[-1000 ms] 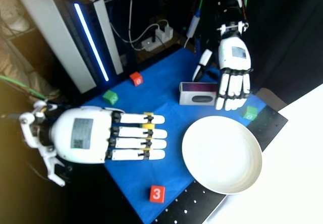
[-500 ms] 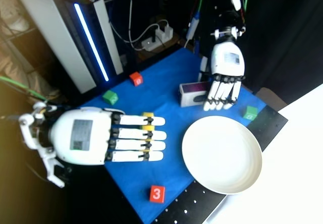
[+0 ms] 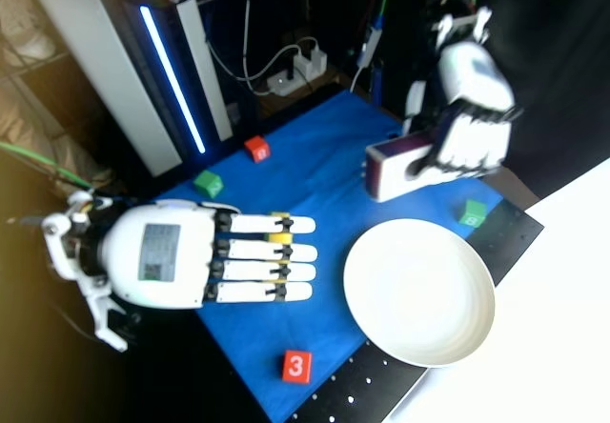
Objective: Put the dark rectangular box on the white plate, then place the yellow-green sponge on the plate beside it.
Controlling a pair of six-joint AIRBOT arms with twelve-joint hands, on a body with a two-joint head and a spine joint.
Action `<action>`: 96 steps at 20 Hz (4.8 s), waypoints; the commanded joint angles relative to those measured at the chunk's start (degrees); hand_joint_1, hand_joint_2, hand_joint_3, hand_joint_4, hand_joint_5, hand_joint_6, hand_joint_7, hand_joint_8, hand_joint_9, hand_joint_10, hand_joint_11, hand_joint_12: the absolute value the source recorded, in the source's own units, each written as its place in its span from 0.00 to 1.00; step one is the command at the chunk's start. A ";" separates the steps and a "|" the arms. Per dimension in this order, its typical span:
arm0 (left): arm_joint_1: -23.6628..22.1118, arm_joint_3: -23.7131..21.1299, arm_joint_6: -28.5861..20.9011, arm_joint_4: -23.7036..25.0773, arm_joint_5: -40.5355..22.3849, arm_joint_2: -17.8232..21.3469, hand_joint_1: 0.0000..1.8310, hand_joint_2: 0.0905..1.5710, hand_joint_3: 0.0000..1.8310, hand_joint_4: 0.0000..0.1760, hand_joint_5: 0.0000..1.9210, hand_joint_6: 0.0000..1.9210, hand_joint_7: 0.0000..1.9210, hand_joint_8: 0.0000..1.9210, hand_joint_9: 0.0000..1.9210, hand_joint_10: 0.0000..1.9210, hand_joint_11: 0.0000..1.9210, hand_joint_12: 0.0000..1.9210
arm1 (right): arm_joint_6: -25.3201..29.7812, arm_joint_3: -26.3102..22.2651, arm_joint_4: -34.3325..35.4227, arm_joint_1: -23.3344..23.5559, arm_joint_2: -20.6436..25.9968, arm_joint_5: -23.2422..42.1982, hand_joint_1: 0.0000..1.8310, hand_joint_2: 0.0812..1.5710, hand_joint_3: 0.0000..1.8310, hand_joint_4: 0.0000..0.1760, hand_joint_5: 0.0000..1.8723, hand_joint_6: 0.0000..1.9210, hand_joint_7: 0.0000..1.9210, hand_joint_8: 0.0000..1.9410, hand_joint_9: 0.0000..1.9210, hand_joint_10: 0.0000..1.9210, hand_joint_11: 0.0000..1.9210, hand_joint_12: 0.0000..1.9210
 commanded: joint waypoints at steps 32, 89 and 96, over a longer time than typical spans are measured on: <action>-4.58 17.16 3.71 -4.98 2.72 -16.57 0.46 0.59 0.00 0.54 0.24 0.01 0.17 0.01 0.12 0.01 0.00 0.23 | 0.43 4.00 2.49 1.63 -4.55 5.87 0.49 0.64 0.00 0.19 0.17 0.00 0.11 0.00 0.07 0.00 0.01 0.09; 39.34 -31.05 10.42 -30.85 -52.06 18.50 0.33 0.53 0.00 0.26 0.08 0.00 0.03 0.00 0.03 0.00 0.00 0.26 | -0.52 21.80 13.96 15.07 -25.19 -5.07 0.62 0.62 0.00 0.00 0.38 0.09 0.37 0.29 0.32 0.41 0.24 0.71; 39.25 -31.11 10.42 -30.73 -52.01 18.85 0.36 0.53 0.00 0.04 0.07 0.00 0.02 0.00 0.02 0.00 0.00 0.24 | -0.52 23.45 13.96 15.06 -25.50 -6.99 0.46 0.58 0.00 0.48 0.20 0.00 0.21 0.00 0.21 0.03 0.00 0.55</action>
